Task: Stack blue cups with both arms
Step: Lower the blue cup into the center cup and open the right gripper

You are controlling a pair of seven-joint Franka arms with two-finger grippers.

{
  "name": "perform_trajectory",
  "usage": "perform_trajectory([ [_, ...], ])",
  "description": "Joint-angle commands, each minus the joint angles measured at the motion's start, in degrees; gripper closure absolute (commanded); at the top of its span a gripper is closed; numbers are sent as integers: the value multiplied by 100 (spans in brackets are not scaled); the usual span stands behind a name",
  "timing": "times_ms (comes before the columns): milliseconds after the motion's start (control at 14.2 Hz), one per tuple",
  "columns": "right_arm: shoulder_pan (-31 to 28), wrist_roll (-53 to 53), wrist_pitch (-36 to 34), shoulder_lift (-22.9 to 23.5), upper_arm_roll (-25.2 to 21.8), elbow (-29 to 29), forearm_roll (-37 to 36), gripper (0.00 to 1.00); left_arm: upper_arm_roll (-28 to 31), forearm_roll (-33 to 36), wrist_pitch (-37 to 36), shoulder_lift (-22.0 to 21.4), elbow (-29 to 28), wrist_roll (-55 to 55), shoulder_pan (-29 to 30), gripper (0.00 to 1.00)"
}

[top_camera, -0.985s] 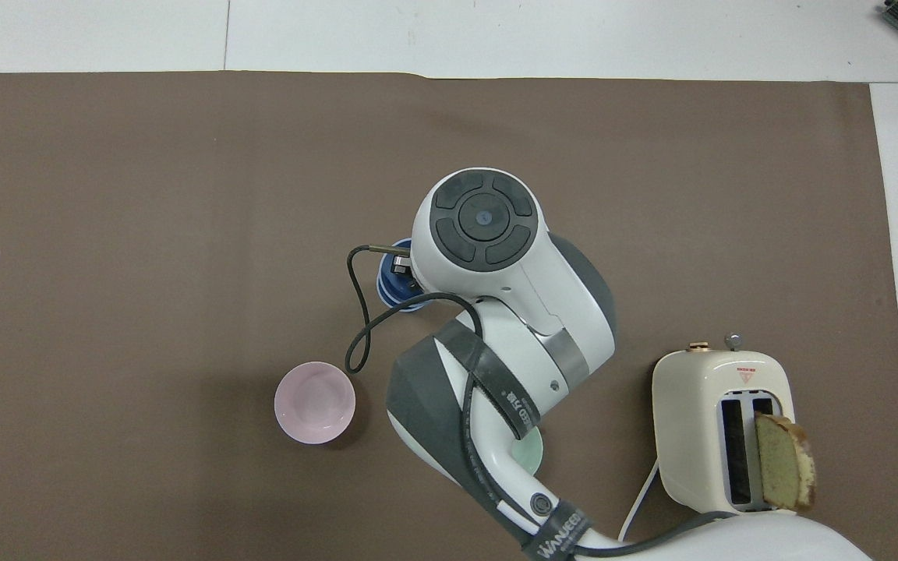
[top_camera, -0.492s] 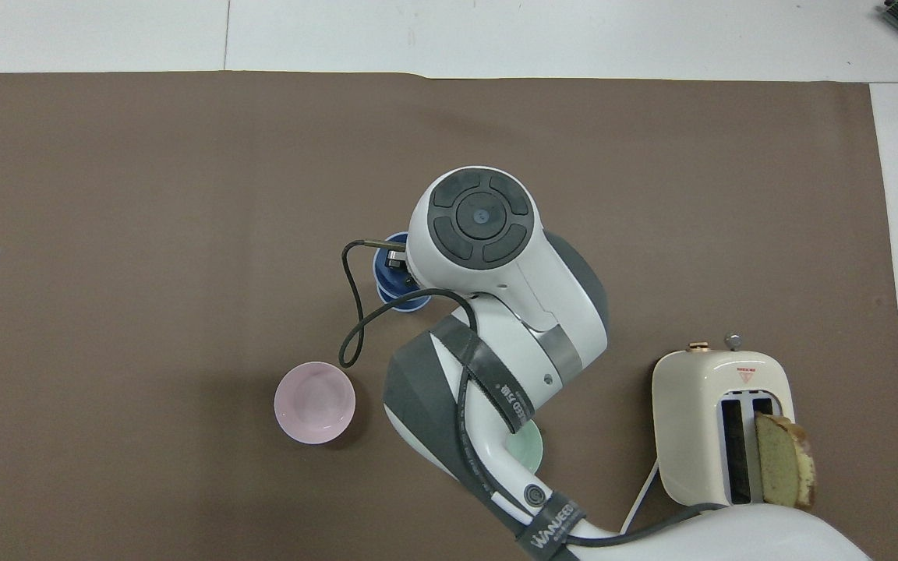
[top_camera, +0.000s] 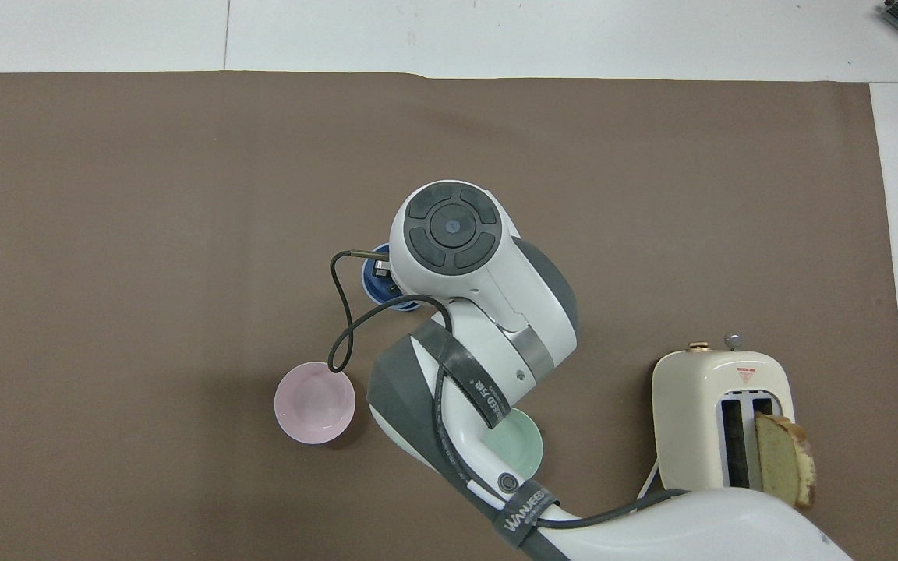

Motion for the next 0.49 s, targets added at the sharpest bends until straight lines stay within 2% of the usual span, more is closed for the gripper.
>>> perform_trajectory([
  [0, -37, 43, 201, -25, 27, -196, -134, 100, -13, 116, -25, -123, -137, -64, 1, 0],
  [422, -46, 17, 447, 98, 27, -478, -143, 100, -13, 116, -25, -123, -137, -64, 1, 0],
])
